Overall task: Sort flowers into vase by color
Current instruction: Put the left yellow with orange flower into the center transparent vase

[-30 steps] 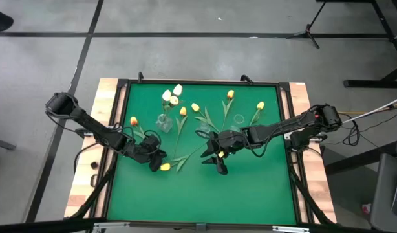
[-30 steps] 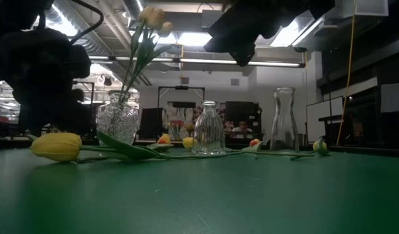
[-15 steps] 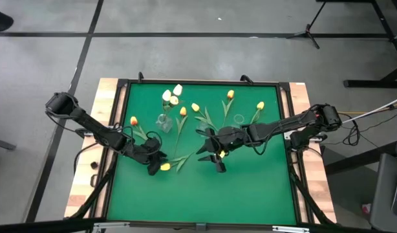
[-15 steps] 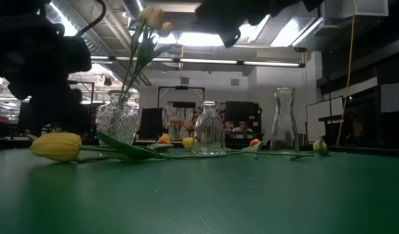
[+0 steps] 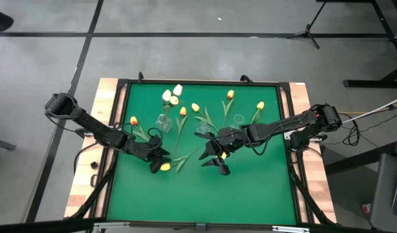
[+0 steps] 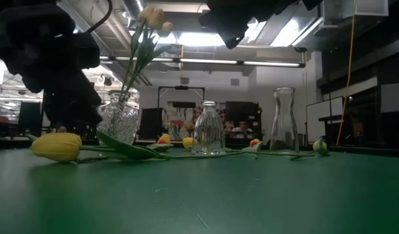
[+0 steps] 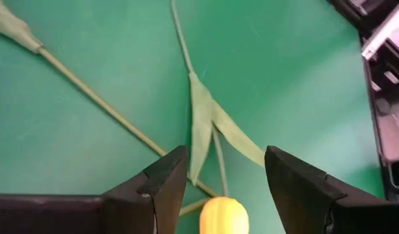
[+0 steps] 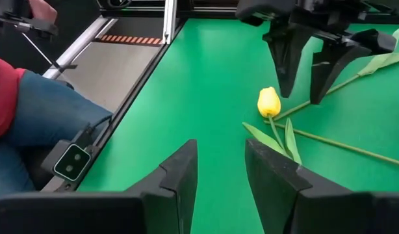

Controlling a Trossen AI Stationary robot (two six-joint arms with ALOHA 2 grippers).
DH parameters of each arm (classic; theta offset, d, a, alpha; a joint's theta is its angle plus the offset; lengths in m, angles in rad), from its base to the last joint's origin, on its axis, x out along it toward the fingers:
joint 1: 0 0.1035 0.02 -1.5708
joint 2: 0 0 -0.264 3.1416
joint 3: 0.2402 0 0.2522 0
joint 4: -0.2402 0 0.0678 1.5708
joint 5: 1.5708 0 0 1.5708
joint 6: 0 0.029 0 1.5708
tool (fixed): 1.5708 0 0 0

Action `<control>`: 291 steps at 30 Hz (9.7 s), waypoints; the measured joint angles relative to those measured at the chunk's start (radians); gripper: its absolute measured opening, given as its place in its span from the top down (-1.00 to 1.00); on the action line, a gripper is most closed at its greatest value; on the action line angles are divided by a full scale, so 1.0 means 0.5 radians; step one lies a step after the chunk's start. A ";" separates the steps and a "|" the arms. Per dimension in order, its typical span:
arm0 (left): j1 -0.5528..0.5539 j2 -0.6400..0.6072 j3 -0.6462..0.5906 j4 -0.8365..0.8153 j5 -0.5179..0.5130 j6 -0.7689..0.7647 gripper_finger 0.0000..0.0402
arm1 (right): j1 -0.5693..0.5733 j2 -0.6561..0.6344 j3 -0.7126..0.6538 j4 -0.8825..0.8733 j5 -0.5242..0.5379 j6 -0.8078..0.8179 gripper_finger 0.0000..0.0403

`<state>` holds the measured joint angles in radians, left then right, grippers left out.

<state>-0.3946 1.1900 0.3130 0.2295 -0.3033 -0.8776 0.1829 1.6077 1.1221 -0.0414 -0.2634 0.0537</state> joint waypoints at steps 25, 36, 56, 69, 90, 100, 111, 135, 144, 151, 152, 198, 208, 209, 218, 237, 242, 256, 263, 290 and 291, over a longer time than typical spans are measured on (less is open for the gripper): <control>0.027 -0.003 0.202 -0.616 0.037 0.671 0.01 | -0.001 0.000 -0.002 -0.176 0.037 -0.002 0.36; 0.113 -0.003 0.715 -1.116 -0.376 0.775 0.01 | -0.001 0.000 -0.002 -0.195 0.036 -0.011 0.36; -0.109 -0.001 0.694 -1.738 -0.254 -1.421 0.01 | -0.001 0.000 -0.003 -0.378 0.010 0.036 0.36; -0.108 -0.002 0.694 -1.697 -0.647 -2.481 0.02 | -0.001 0.000 -0.003 -0.422 0.008 0.038 0.36; -0.073 0.031 0.694 -2.053 -0.806 -2.872 0.02 | 0.000 0.000 -0.003 -0.430 0.013 0.038 0.36; -0.092 0.031 0.694 -2.170 -0.792 -1.741 0.02 | 0.000 0.000 -0.003 -0.388 0.035 0.033 0.36; -0.092 0.031 0.694 -2.146 -0.790 -1.688 0.02 | 0.000 0.000 -0.003 -0.388 0.037 0.036 0.36; -0.092 0.031 0.694 -1.950 -1.043 -1.629 0.02 | 0.000 0.000 -0.003 -0.388 0.021 0.039 0.36; -0.012 0.031 0.694 -1.778 -0.590 -0.164 0.01 | 0.000 0.000 -0.003 -0.389 -0.252 0.097 0.36; 0.020 0.031 0.694 -1.490 -0.577 0.668 0.01 | 0.000 0.000 -0.003 -0.389 -0.295 0.110 0.36; 0.030 0.031 0.694 -1.490 -0.576 0.691 0.01 | 0.000 0.000 -0.003 -0.389 -0.329 0.110 0.36; 0.296 0.654 0.808 -1.662 0.450 1.567 0.42 | 0.002 -0.001 -0.003 -0.406 -0.812 0.215 0.36; 0.294 0.657 0.807 -1.630 0.400 1.564 0.97 | 0.002 -0.001 -0.003 -0.385 -0.812 0.288 0.36; 0.289 0.657 0.807 -1.629 0.386 1.557 0.97 | 0.002 -0.001 -0.003 -0.386 -0.814 0.298 0.36; 0.177 0.663 0.903 -1.648 0.148 1.481 1.00 | 0.003 -0.059 -0.003 -0.372 -0.985 0.371 0.36; 0.026 0.658 1.665 -1.636 -0.162 1.512 1.00 | 0.182 -0.873 -0.002 -0.413 -0.693 0.116 0.36; 0.013 0.657 1.777 -1.619 -0.242 1.587 1.00 | 0.230 -1.005 -0.002 -0.626 -0.353 0.084 0.36; -0.029 0.657 1.939 -1.279 -0.417 1.842 1.00 | 0.241 -1.007 -0.011 -0.981 0.072 -0.012 0.36; -0.029 0.657 1.939 -1.053 -0.435 1.941 1.00 | 0.241 -1.007 -0.011 -0.974 0.040 -0.019 0.36; -0.028 0.657 1.938 -0.696 -0.532 2.057 1.00 | 0.234 -0.455 -0.009 -0.631 0.495 -0.073 0.36; -0.028 0.657 1.938 -0.691 -0.532 2.058 1.00 | 0.235 -0.455 -0.009 -0.586 0.479 -0.074 0.36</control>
<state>-0.4088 1.5185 1.2819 -0.1161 -0.5694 0.1513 0.3004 1.3800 1.1175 -0.3346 -0.0238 0.0166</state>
